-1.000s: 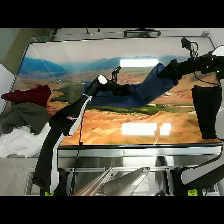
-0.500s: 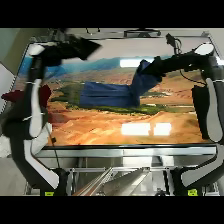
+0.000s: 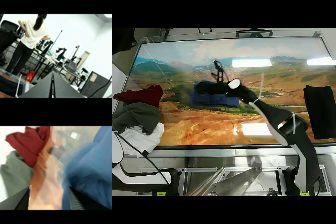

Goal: Fold the shirts.

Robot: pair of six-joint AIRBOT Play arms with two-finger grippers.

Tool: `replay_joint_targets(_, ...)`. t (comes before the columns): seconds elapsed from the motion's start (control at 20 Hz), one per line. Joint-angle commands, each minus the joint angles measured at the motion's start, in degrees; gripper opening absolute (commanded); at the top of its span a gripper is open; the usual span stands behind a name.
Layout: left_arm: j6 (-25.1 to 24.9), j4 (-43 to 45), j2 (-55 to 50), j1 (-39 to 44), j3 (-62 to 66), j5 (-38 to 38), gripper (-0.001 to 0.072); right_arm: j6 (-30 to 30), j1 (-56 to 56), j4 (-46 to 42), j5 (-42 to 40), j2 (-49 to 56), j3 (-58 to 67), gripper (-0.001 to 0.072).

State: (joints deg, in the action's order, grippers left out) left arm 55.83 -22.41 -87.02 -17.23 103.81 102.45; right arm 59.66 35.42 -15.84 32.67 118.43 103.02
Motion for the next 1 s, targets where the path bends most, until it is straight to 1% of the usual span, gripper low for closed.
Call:
replay_joint_targets(0.0, -1.29, -0.72, 1.75, -1.25, -5.9, 3.06, 0.0017, -5.03, 2.27, 1.49, -4.61, 2.01, 0.07, 0.0507)
replay_joint_targets(0.05, -1.29, -0.7, 1.75, -1.25, -7.08, 3.13, 0.0018, -4.98, -0.11, 1.51, -0.24, 0.63, 0.07, 0.0495)
replay_joint_targets(0.15, -1.33, -0.7, 1.73, -1.25, -9.16, 3.02, 0.0017, -4.79, -6.01, 1.46, 8.98, -2.6, 0.07, 0.0494)
replay_joint_targets(0.2, -1.33, -0.7, 1.73, -1.22, -10.1, 3.02, 0.0017, -3.32, -9.49, 0.72, 13.7, -4.22, 0.07, 0.0494)
replay_joint_targets(0.25, -1.33, -0.7, 1.73, -1.25, -10.71, 3.04, 0.0017, 0.15, -12.79, -1.9, 17.46, -5.62, 0.07, 0.0494)
replay_joint_targets(0.35, -1.33, -0.7, 1.6, -1.22, -11.3, 3.04, 0.0017, 9.29, -19.43, -11.54, 24.59, -7.52, 0.07, 0.0495)
replay_joint_targets(0.5, -1.33, -0.74, 1.55, -1.2, -11.28, 3.04, 0.0017, 24.94, -26.1, -31.19, 33.51, -7.69, -0.7, 0.0504)
replay_joint_targets(0.55, -1.33, -0.72, 1.55, -1.2, -11.28, 3.06, 0.0017, 28.06, -26.73, -36.09, 34.69, -7.58, -1.57, 0.0534)
replay_joint_targets(0.6, -1.33, -0.72, 1.55, -1.2, -11.28, 3.04, 0.0017, 29.86, -26.88, -38.64, 35.17, -7.15, -2.4, 0.0673)
replay_joint_targets(0.65, -1.36, -0.72, 1.55, -1.18, -11.28, 2.99, 0.0017, 29.97, -26.75, -38.1, 35.32, -6.32, -2.89, 0.0687)
replay_joint_targets(0.75, -1.36, -0.72, 1.55, -1.18, -11.28, 3.06, 0.0017, 29.68, -25.33, -35.65, 35.04, -3.96, -2.97, 0.0687)
replay_joint_targets(0.95, -1.33, -0.72, 1.55, -1.18, -11.28, 3.52, 0.0017, 25.94, -21.68, -29.51, 30.97, 0.28, -2.97, 0.0687)
